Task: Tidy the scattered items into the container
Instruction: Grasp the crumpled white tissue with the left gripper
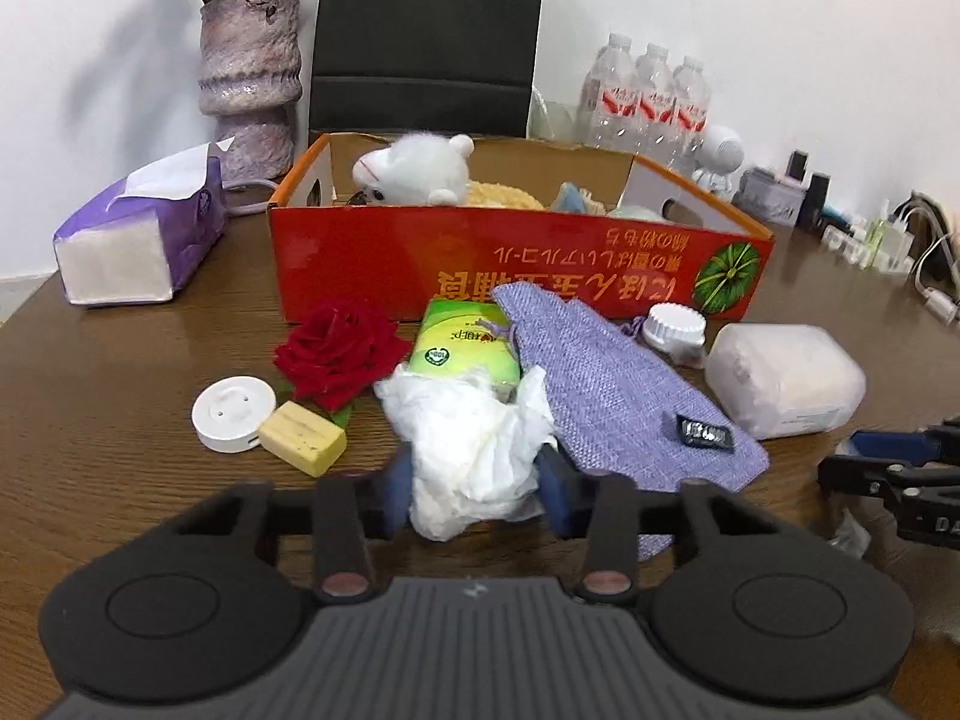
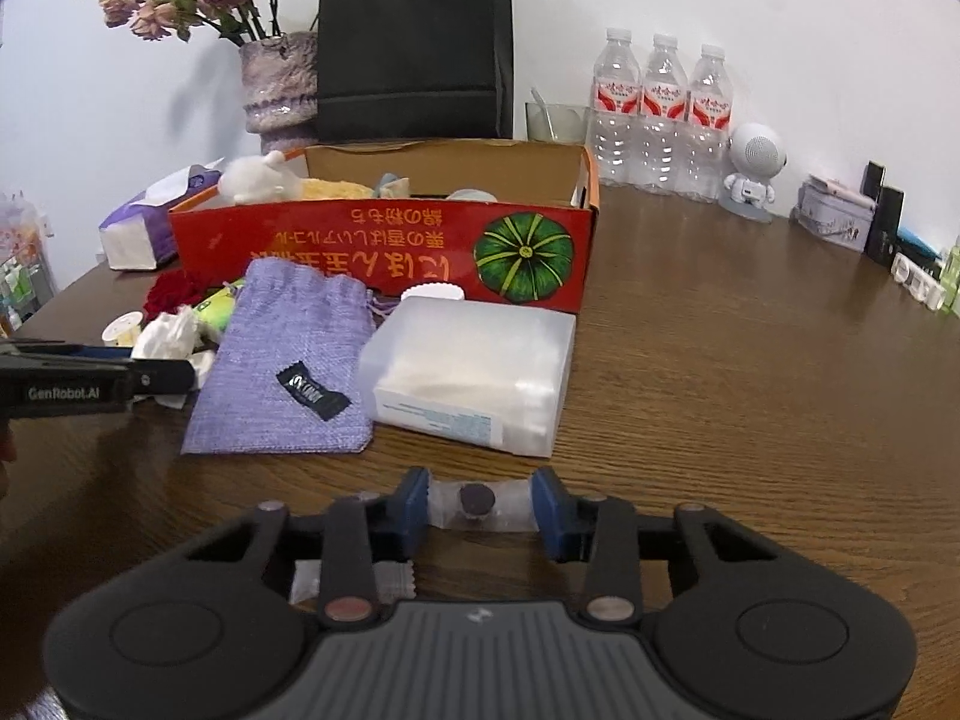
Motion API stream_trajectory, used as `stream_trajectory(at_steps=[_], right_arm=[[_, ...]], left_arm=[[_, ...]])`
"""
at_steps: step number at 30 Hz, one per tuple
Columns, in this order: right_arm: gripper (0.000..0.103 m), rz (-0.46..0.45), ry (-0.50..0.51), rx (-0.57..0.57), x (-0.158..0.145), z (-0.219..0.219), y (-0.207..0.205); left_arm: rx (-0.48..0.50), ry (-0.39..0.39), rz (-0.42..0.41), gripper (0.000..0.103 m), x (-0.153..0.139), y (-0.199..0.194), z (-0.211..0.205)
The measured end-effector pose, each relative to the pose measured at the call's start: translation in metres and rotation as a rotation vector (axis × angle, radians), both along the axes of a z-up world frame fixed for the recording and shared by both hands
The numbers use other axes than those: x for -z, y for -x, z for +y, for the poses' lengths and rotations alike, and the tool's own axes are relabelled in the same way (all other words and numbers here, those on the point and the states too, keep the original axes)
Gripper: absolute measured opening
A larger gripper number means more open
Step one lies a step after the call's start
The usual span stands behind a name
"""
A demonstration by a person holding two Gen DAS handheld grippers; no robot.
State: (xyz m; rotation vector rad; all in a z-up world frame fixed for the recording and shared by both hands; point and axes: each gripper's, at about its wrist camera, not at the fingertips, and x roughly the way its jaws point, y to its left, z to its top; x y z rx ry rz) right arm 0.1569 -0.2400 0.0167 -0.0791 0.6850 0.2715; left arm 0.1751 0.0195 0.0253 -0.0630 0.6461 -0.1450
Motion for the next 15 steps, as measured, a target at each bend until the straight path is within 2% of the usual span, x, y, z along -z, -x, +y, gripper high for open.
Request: stream_trajectory(at_steps=[4, 5, 6, 7, 13, 14, 15], right_arm=[[0.03, -0.007, -0.006, -0.002, -0.001, 0.0, 0.001], [0.026, -0.009, -0.011, -0.001, -0.001, 0.0, 0.001], [0.017, -0.012, -0.016, 0.0, -0.002, -0.001, 0.001], [0.016, -0.014, -0.022, 0.001, -0.003, -0.001, 0.002], [0.015, -0.016, -0.028, 0.001, -0.005, 0.0, 0.005], [0.017, -0.016, -0.03, 0.0, -0.005, 0.0, 0.006], [0.024, -0.017, -0.031, 0.0, -0.006, 0.0, 0.007]], left_arm=[[-0.008, 0.016, -0.014, 0.034, -0.003, 0.005, 0.005], [-0.009, 0.019, -0.018, 0.033, -0.003, 0.007, 0.006], [-0.01, 0.022, -0.023, 0.033, -0.004, 0.009, 0.006], [-0.012, 0.023, -0.027, 0.033, -0.006, 0.011, 0.006], [-0.022, 0.03, -0.045, 0.033, -0.011, 0.023, 0.011], [-0.023, 0.031, -0.047, 0.033, -0.011, 0.026, 0.012], [-0.024, 0.032, -0.047, 0.033, -0.012, 0.027, 0.013]])
